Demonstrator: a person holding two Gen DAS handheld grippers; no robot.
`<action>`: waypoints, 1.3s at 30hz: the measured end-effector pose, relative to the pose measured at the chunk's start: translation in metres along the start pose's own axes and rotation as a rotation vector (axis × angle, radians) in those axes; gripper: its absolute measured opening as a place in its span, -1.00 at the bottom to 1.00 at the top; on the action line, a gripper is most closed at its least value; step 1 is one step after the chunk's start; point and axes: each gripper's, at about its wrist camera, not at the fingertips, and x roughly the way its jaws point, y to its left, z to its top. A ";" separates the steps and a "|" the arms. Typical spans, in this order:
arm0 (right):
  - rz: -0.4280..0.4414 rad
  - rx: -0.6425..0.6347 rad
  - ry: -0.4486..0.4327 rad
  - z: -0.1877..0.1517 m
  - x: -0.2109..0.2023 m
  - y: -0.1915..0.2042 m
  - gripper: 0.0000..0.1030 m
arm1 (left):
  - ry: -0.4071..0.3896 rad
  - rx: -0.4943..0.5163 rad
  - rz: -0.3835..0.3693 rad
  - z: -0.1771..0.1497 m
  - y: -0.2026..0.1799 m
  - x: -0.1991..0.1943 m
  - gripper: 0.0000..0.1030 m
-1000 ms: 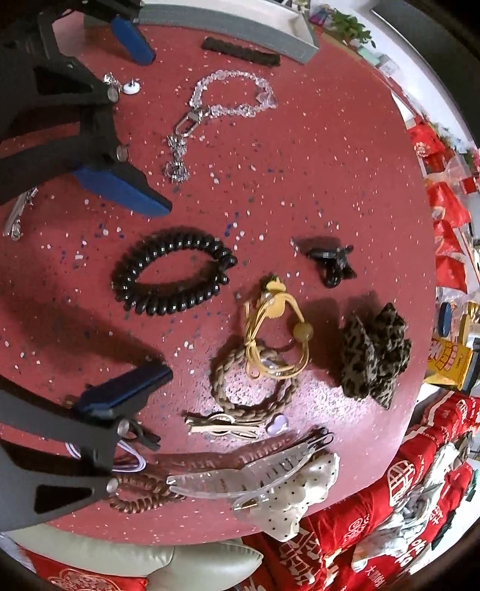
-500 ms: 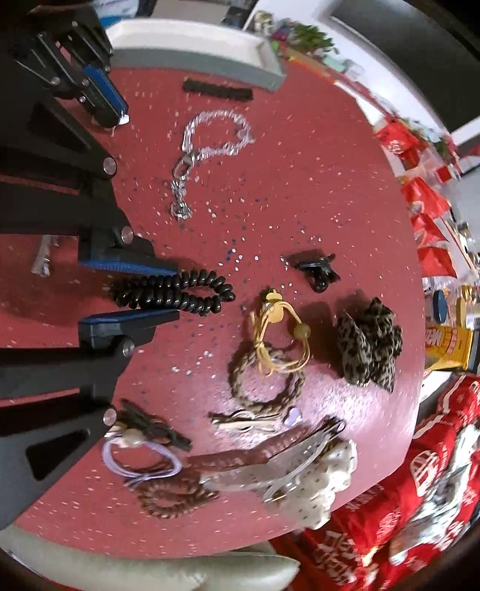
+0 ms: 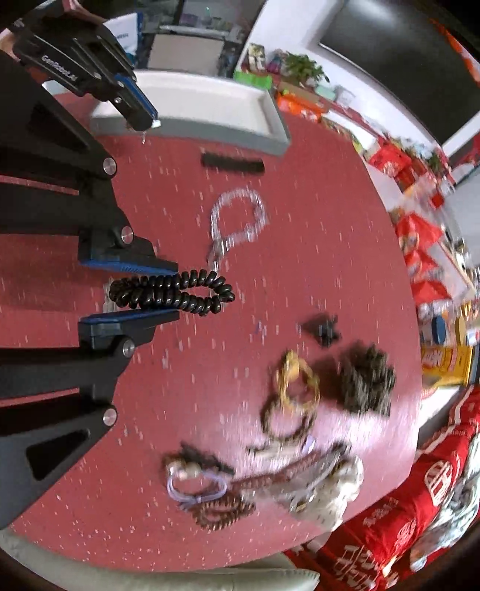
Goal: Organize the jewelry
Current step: 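Grasp the black coil hair tie with the right tool while the left tool grasps the silver charm, then carry both items over the white tray and open both tools to drop them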
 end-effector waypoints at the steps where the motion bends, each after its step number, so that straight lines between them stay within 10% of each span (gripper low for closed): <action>1: 0.013 -0.014 0.001 0.001 0.000 0.011 -0.63 | -0.007 -0.007 0.013 0.000 0.008 -0.005 -0.79; 20: 0.253 -0.270 0.111 -0.003 0.072 0.224 -0.63 | 0.000 -0.210 0.266 -0.027 0.175 -0.006 -0.79; 39: 0.155 -0.319 0.239 -0.026 0.152 0.251 -0.65 | 0.057 -0.166 0.360 -0.046 0.186 0.030 -0.78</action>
